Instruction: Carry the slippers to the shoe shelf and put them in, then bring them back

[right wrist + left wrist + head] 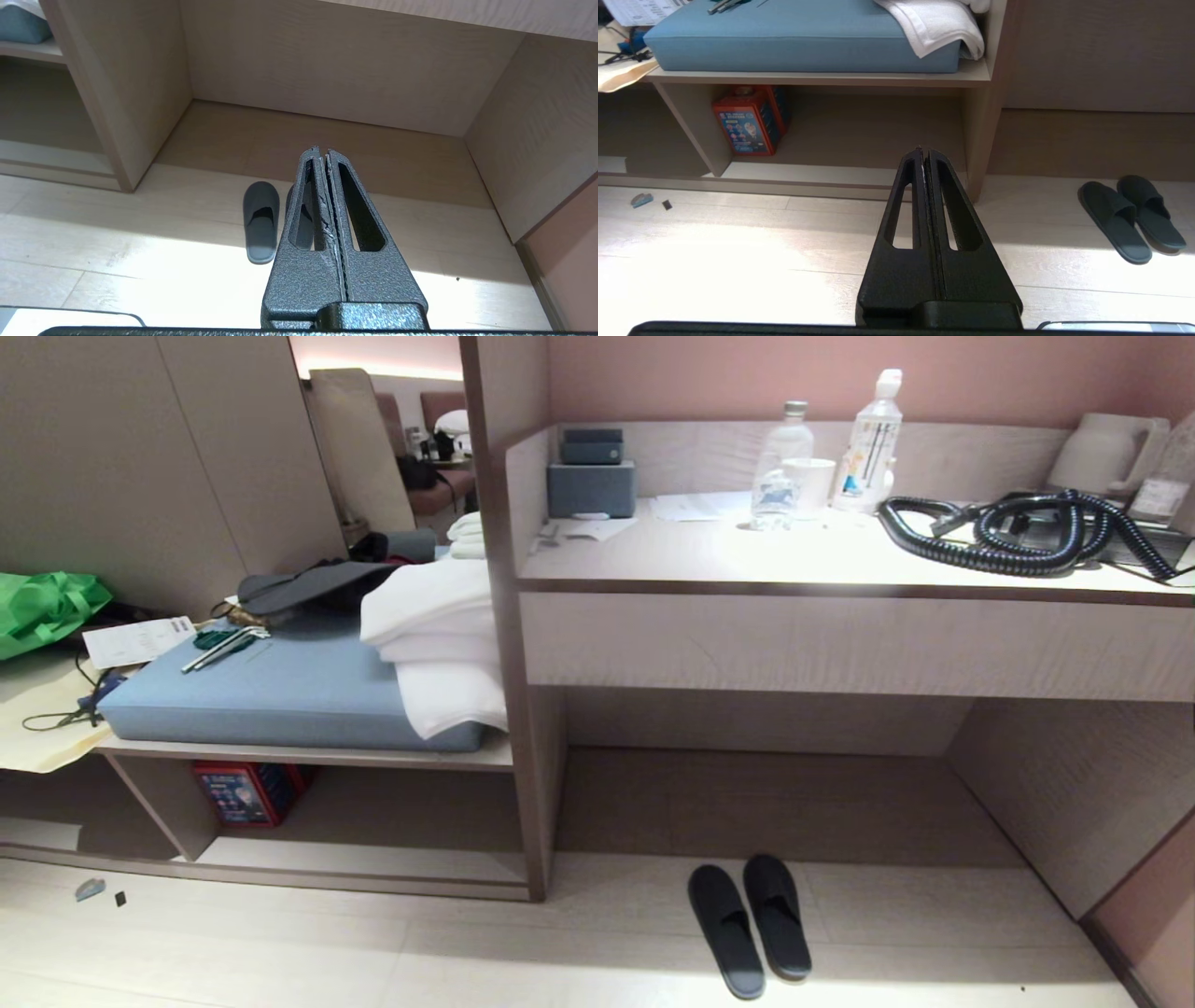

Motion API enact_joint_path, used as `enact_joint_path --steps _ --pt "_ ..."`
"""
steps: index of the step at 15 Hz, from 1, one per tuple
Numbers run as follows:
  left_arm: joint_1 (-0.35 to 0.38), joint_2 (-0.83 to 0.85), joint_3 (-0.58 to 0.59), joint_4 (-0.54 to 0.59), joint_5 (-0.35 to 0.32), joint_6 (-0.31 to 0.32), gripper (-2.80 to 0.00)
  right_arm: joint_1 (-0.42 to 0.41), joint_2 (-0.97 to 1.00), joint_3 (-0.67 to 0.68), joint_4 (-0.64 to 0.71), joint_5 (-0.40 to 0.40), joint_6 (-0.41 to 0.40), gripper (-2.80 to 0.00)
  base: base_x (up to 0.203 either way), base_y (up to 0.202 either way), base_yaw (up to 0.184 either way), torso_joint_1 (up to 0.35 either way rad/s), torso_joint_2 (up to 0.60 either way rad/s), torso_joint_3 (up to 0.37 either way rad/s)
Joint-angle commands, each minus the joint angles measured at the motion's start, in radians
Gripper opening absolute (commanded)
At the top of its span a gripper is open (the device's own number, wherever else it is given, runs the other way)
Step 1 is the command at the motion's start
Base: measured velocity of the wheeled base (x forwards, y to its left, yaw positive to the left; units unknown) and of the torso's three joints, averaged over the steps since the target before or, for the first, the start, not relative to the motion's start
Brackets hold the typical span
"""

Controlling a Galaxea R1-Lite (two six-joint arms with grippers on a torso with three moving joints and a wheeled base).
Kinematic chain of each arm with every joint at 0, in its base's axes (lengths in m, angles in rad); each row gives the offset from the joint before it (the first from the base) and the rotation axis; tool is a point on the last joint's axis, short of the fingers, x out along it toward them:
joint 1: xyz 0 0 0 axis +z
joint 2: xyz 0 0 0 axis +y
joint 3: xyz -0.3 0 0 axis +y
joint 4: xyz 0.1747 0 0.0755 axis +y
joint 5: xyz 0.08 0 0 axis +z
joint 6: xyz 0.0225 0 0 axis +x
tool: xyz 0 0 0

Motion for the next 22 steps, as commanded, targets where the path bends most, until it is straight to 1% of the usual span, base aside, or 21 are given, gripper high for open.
enact_joint_path --steps 1,3,22 --pt "0.000 0.001 0.000 0.000 0.000 -0.001 -2.80 0.000 0.001 0.000 0.000 0.000 -0.001 -2.80 0.000 0.000 0.000 0.000 0.00 0.000" --pt "0.000 0.001 0.000 0.000 0.000 -0.002 -2.80 0.000 0.001 0.001 0.000 0.001 -0.001 -2.80 0.001 0.116 0.000 0.001 0.00 0.003" --pt "0.000 0.001 0.000 0.000 0.000 -0.002 -2.80 0.000 0.001 0.001 0.000 0.000 0.000 -2.80 0.000 0.195 -0.001 0.003 0.00 0.003"
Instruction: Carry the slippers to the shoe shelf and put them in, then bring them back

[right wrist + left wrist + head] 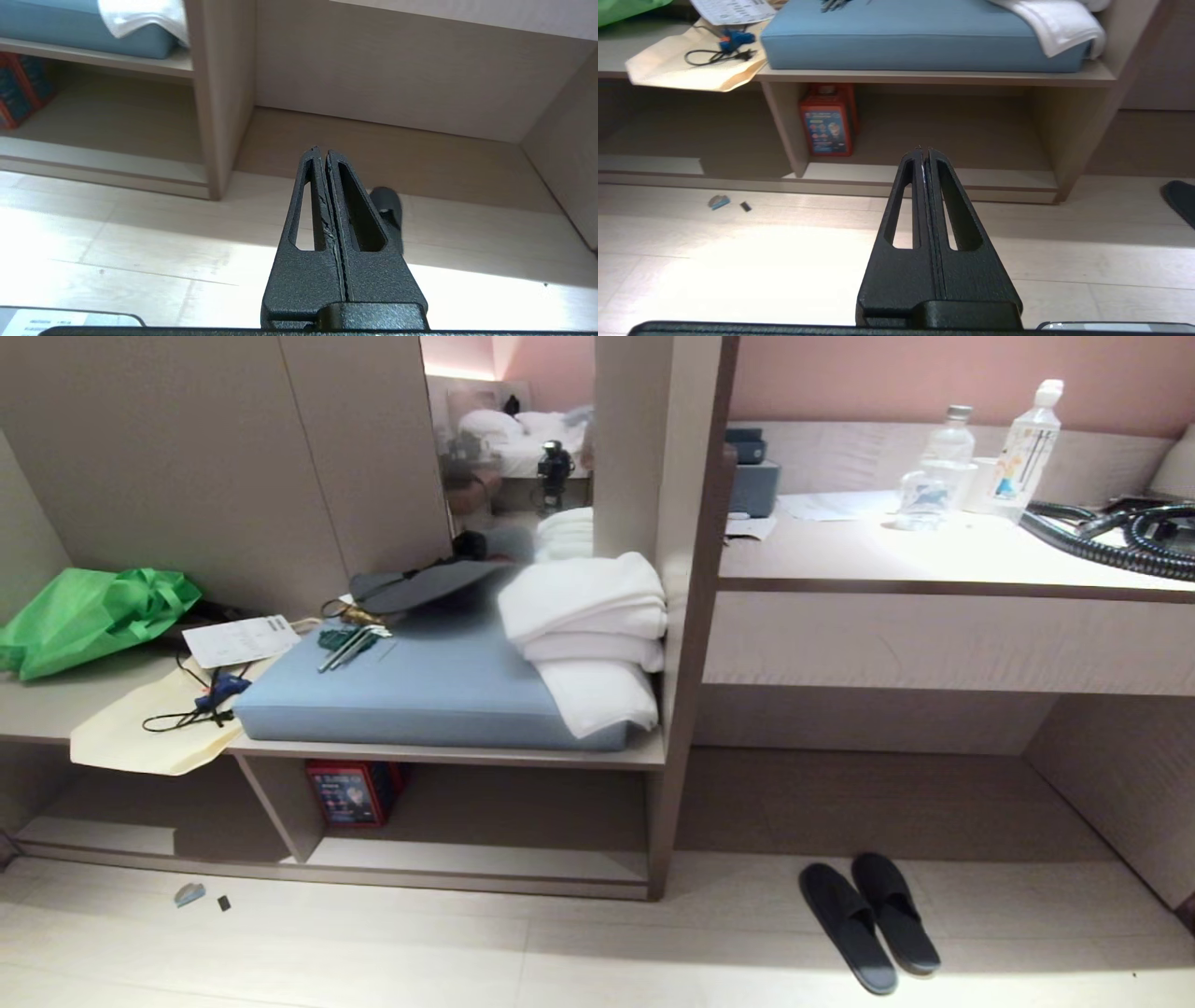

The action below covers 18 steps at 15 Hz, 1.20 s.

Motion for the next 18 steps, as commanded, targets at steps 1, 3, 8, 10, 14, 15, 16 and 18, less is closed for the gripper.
enact_joint_path --steps 1,3,8,10,14,15,16,18 --pt "0.000 0.001 0.000 0.000 0.000 -0.001 -2.80 0.000 0.001 0.002 -0.001 0.000 -0.002 -2.80 0.000 0.195 -0.002 0.002 0.00 0.002" --pt "0.000 0.001 0.000 0.000 0.000 -0.001 -2.80 0.000 0.001 0.001 -0.001 0.000 0.000 -2.80 0.000 0.199 0.001 0.004 0.01 -0.001" --pt "0.000 0.001 0.000 0.000 0.000 -0.001 -2.80 0.000 0.001 0.001 -0.001 0.000 0.000 -2.80 0.000 0.195 -0.002 0.001 0.00 0.002" --pt "0.000 0.001 0.000 0.000 0.000 -0.001 -2.80 0.000 0.001 0.001 -0.001 0.000 0.000 -2.80 0.000 0.193 -0.004 0.005 0.00 0.005" --pt "0.000 0.001 0.000 0.000 0.000 0.000 -2.80 0.000 0.001 0.001 -0.001 0.000 0.000 -2.80 0.000 0.193 -0.002 0.001 0.00 0.002" --pt "0.000 0.001 0.000 0.000 0.000 -0.001 -2.80 0.000 0.001 0.002 -0.001 0.000 0.000 -2.80 0.000 0.197 -0.004 0.001 0.00 0.002" --pt "0.000 0.001 0.000 0.000 0.000 0.000 -2.80 0.000 0.001 0.001 -0.001 0.000 0.000 -2.80 0.000 0.195 -0.001 0.006 0.01 -0.002" --pt "0.000 0.001 0.000 0.000 0.000 -0.001 -2.80 0.000 0.001 0.000 -0.001 0.000 0.000 -2.80 0.000 0.194 0.001 0.001 0.00 0.007"
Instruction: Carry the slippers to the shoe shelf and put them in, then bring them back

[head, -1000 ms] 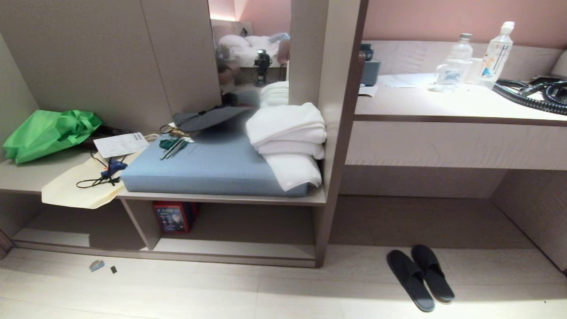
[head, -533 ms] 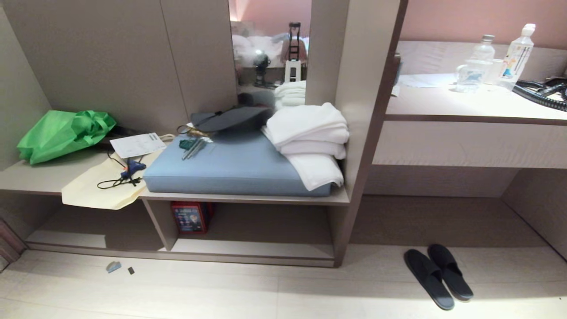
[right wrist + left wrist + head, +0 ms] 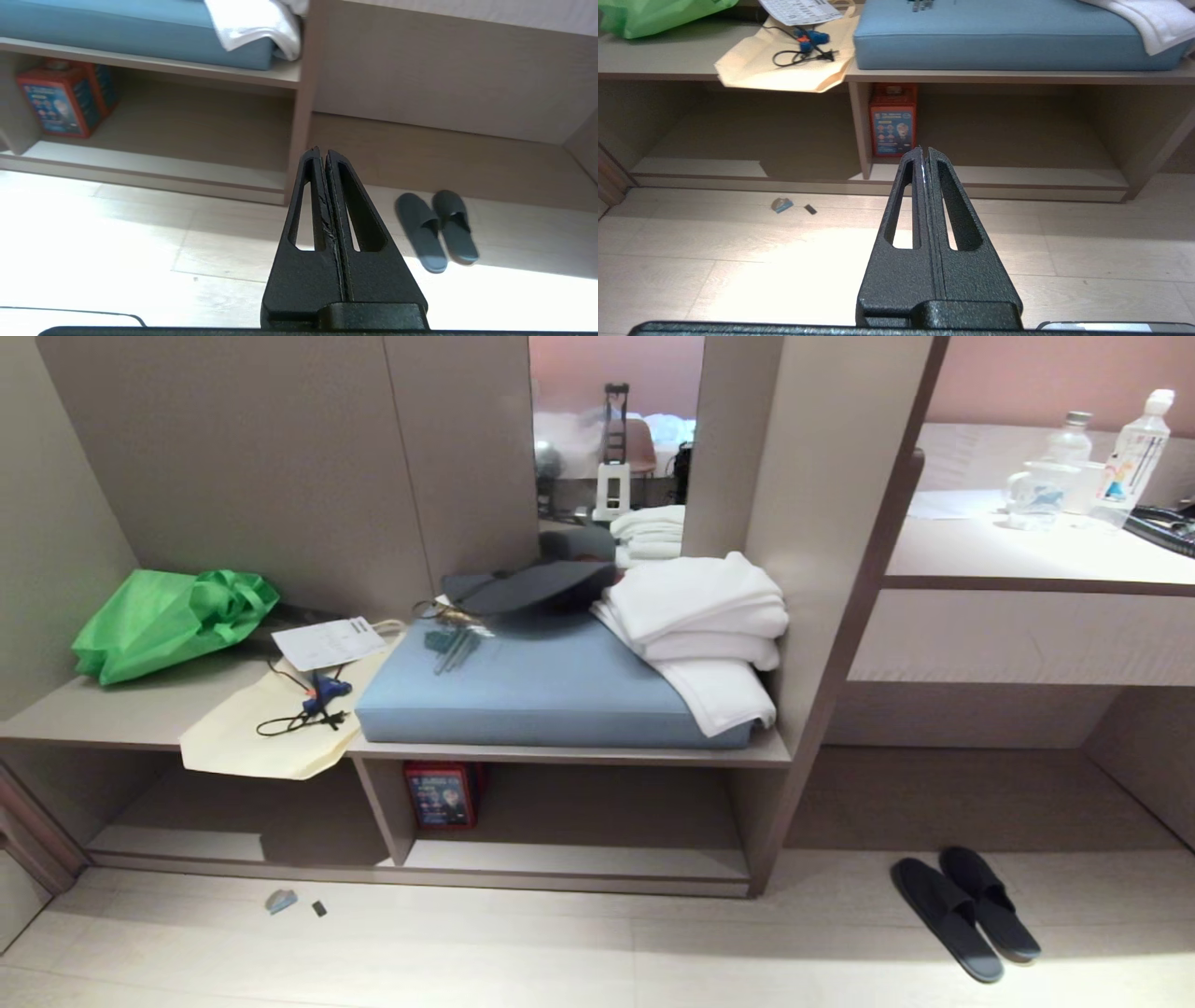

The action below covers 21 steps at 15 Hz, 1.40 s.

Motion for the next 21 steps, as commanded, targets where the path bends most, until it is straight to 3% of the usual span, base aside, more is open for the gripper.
enact_joint_path --steps 1,13,21 --pt "0.000 0.001 0.000 0.000 0.000 0.000 -2.80 0.000 0.001 0.002 0.000 0.000 -0.001 -2.80 0.000 0.194 -0.004 0.007 0.01 -0.002" --pt "0.000 0.001 0.000 0.000 -0.002 0.005 -2.80 0.000 0.001 0.002 0.000 0.000 -0.002 -2.80 0.000 0.186 -0.001 0.004 0.00 0.003" --pt "0.000 0.001 0.000 0.000 -0.002 0.007 -2.80 0.000 0.001 0.000 0.000 0.000 -0.001 -2.80 0.000 0.006 0.000 0.000 0.00 0.000"
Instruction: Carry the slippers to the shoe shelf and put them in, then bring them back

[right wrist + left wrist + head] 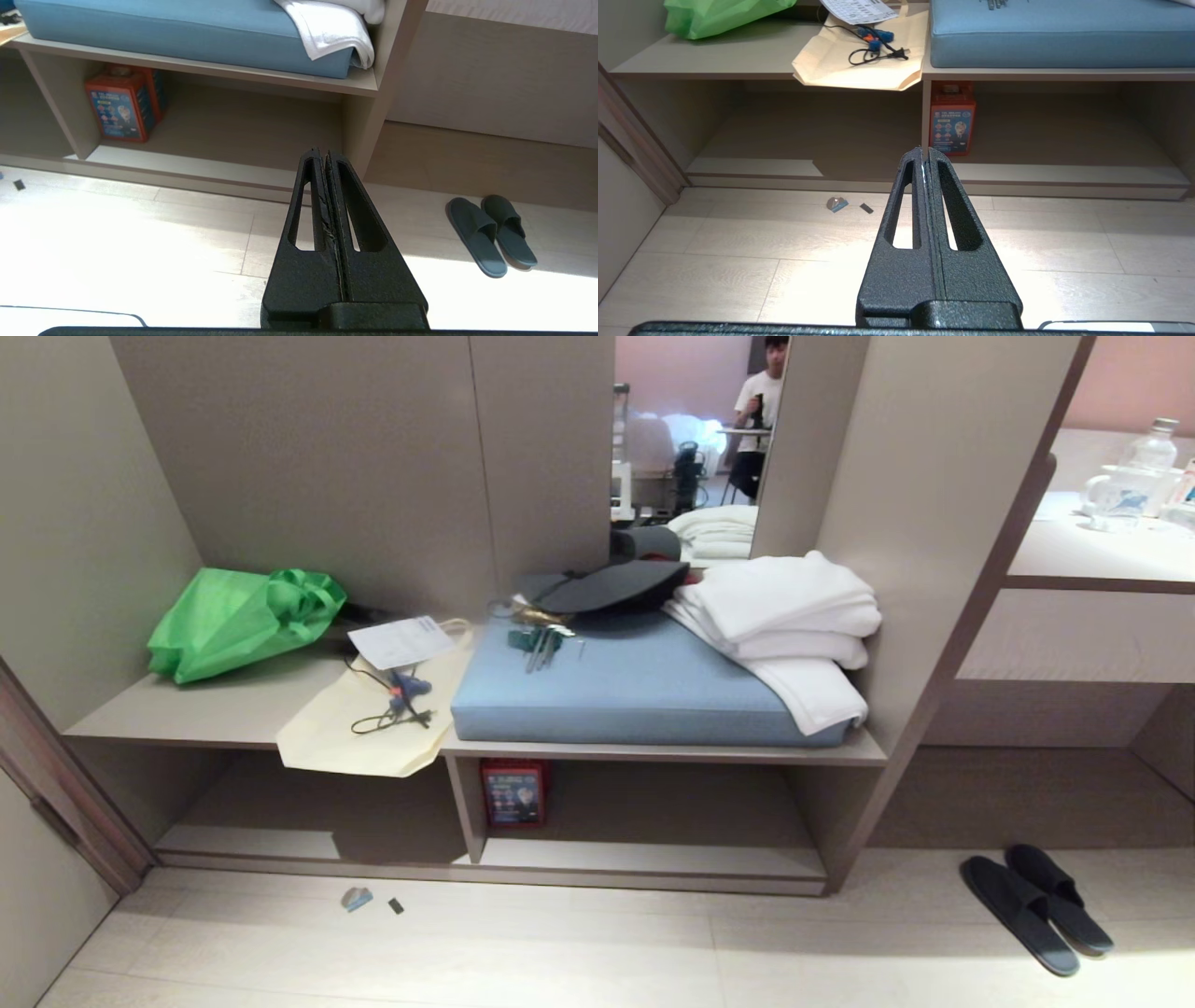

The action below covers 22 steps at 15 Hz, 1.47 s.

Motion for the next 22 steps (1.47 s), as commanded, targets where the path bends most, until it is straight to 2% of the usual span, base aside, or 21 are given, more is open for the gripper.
enact_joint_path --steps 1,7,22 --pt "0.000 0.001 0.000 0.000 0.000 0.000 -2.80 0.001 0.001 0.001 0.000 0.001 -0.001 -2.80 0.000 0.000 0.000 0.000 0.00 0.000" --pt "0.000 0.001 0.000 0.000 0.000 -0.004 -2.80 0.001 0.001 0.001 0.000 0.001 -0.001 -2.80 -0.019 0.000 0.000 0.002 0.00 0.000" --pt "0.000 0.001 0.000 0.000 0.000 -0.004 -2.80 0.001 0.001 0.001 0.000 0.001 0.000 -2.80 -0.195 0.000 0.001 0.003 0.00 0.003"
